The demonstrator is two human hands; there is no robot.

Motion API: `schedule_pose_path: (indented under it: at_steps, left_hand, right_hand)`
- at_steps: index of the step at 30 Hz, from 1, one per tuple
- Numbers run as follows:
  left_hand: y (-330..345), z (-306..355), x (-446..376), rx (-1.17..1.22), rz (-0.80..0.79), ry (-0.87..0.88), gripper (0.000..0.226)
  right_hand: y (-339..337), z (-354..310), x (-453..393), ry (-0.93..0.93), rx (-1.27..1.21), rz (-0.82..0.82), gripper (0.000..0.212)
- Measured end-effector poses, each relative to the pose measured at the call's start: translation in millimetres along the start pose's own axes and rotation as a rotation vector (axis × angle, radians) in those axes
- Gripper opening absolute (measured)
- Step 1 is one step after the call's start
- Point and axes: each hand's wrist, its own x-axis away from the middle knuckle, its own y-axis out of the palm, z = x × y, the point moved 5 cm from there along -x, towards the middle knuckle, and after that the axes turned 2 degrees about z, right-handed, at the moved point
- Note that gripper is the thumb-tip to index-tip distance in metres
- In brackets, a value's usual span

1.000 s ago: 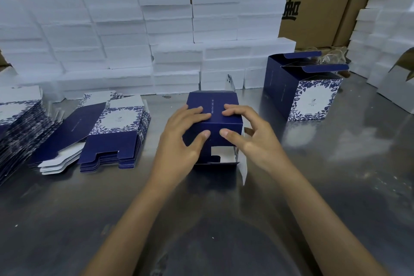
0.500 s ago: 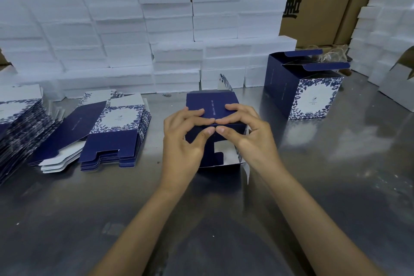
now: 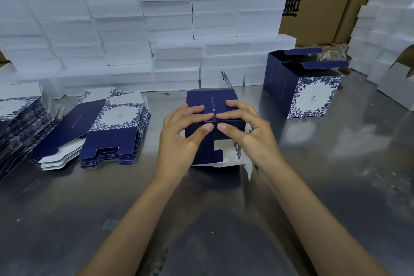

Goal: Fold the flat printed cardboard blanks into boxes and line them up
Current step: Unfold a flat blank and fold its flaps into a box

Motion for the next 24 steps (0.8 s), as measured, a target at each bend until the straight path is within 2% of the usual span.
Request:
schedule_pose_path:
  at_steps: [3,9,13,15,18,20,22,24]
  left_hand:
    - [-9,-4,-6,-0.009,-0.085,-0.017,0.022]
    - [-11,-1,-9,-0.009,-0.072,0.020,0.020]
    - [-17,-4,-14,0.041,-0.176,-0.007,0.021]
    - [-19,-4,-13,0.040,-0.170,0.006,0.023]
    - [-12,7,-1,-0.163,-0.025,0.178,0.024]
    - [-6,16,6,-0.345,-0.004,0.358,0.024]
    - [1,15,9,-0.466,-0.103,0.472,0.031]
    - [7,7,10,-0.538,-0.272,0.451,0.059]
  right_hand:
    - [-5,1,-3,0.024,0.000,-0.058,0.020]
    - [-3,-3,0,-0.070,0.063,0.010,0.019]
    - [-8,-2,-2,-0.018,0.053,-0.050,0.020]
    - [-9,-1,-3,-0.017,0.049,-0.049,0.019]
    - [-9,-1,-3,-0.057,0.048,-0.006,0.018]
    - [-10,1,-4,-0.049,0.043,-0.012,0.021]
    - [-12,5,-6,-0.038,0.039,-0.021,0.024]
    - [-15,9,-7,-0.010,-0.029,-0.016,0.026]
